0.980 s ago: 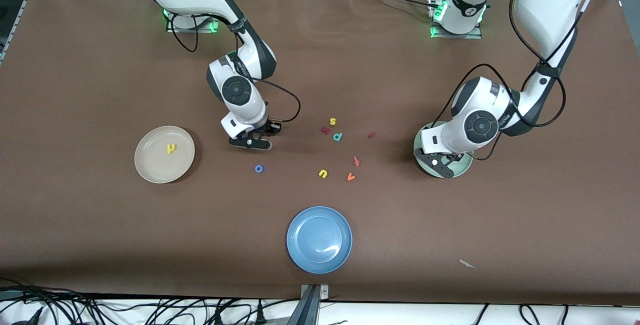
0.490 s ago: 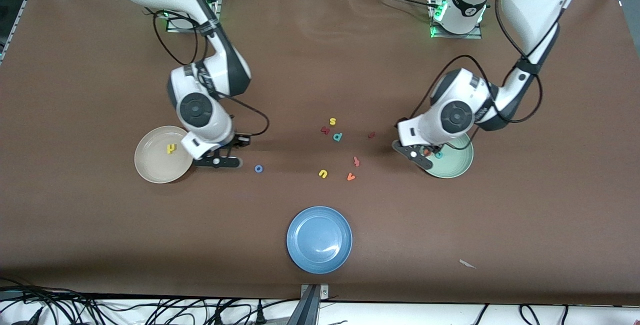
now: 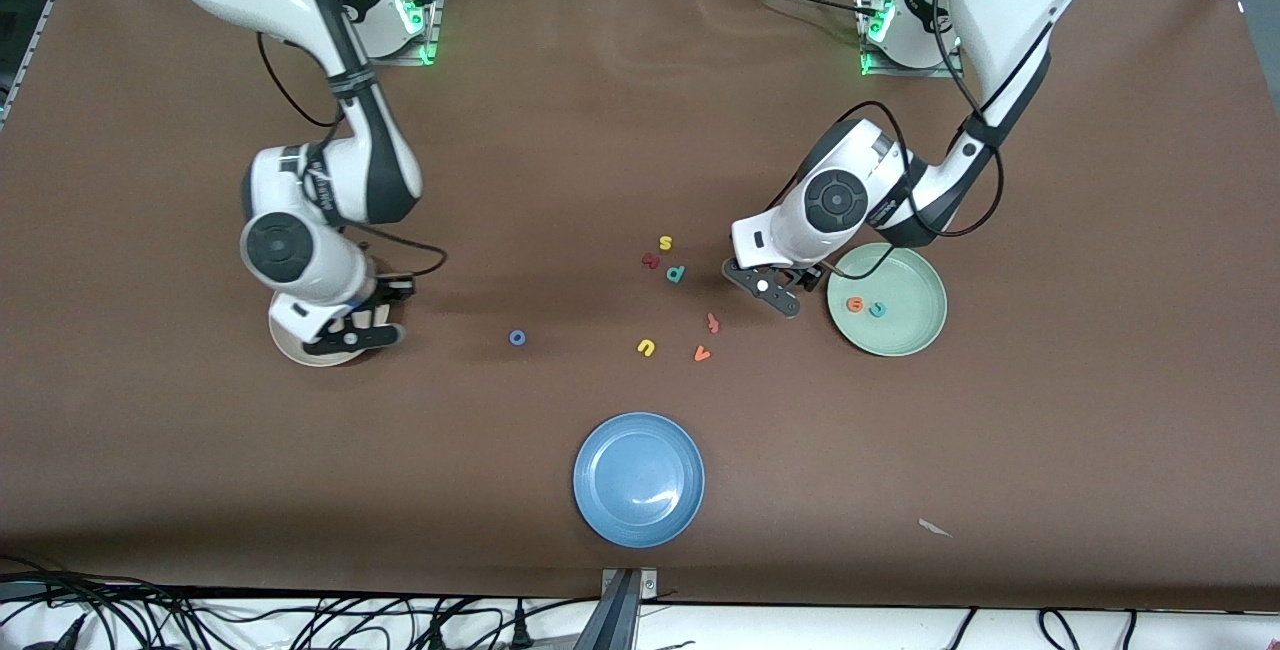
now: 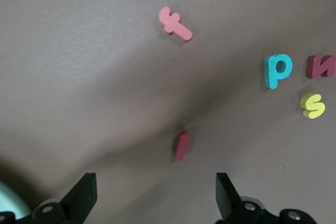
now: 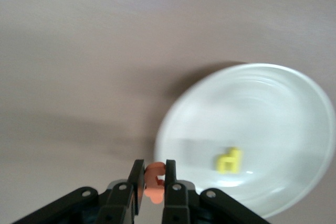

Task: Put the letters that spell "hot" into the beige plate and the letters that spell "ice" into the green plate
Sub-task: 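Grasp the pink letter with the left gripper while the right gripper reaches blue o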

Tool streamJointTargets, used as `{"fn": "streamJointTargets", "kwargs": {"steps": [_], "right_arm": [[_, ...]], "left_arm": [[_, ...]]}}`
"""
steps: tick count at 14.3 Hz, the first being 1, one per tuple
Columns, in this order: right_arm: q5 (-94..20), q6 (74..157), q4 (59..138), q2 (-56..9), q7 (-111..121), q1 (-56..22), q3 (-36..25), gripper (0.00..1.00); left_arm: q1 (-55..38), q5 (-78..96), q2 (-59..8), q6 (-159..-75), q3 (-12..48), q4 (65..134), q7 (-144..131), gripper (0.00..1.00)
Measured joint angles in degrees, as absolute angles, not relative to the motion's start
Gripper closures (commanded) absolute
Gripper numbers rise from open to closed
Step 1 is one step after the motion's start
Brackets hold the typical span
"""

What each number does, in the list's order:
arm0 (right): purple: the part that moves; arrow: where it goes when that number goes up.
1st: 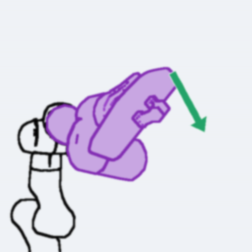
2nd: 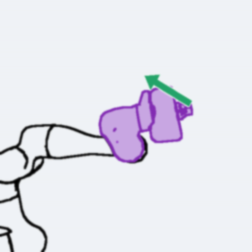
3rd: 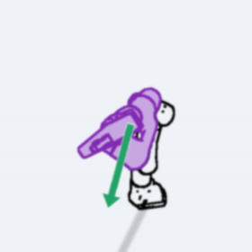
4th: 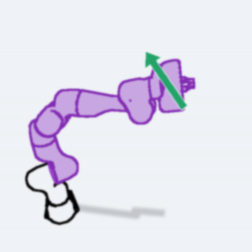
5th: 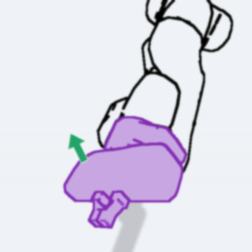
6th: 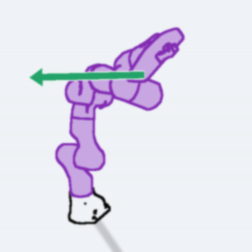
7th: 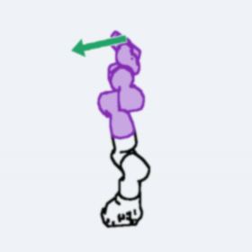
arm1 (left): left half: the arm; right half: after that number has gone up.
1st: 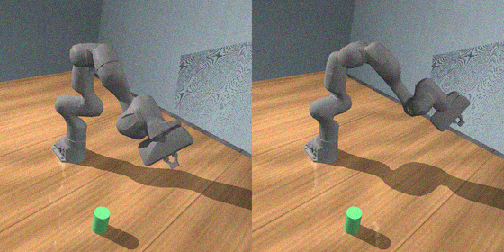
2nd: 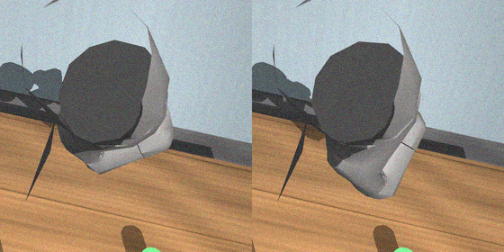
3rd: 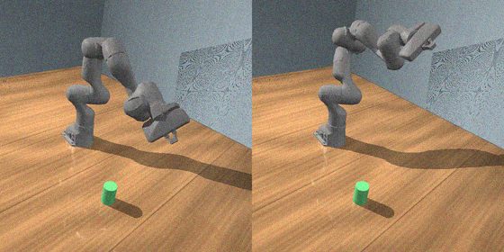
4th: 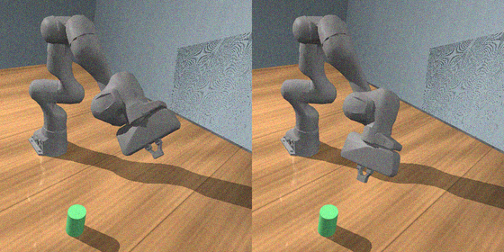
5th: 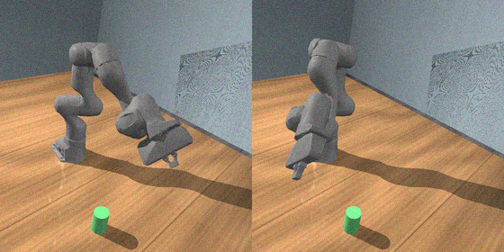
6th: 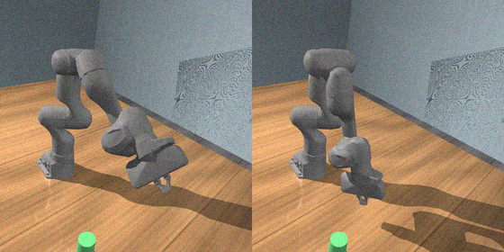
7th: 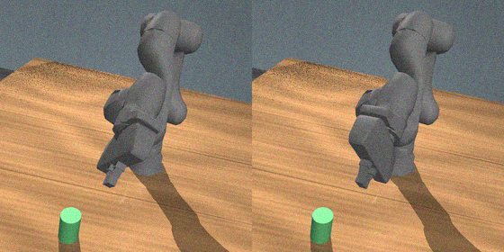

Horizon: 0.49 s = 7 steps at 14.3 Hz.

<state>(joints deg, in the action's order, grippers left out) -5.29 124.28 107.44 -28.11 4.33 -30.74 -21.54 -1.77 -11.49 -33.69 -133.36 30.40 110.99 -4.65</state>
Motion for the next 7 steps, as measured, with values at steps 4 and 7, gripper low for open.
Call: {"fn": "streamJointTargets", "kwargs": {"steps": [4,7], "right_arm": [[-10.1,129.8,112.6,-27.9,12.4,-30.5,-25.0,0.60],[-13.2,133.7,115.3,-27.9,14.1,-30.2,-25.1,0.00]], "left_arm": [[-5.5,-18.5,-35.3,-134.0,30.3,111.0,-14.1,0.12],[-6.3,-24.9,-36.4,-134.0,30.3,111.0,-19.9,0.16]]}}
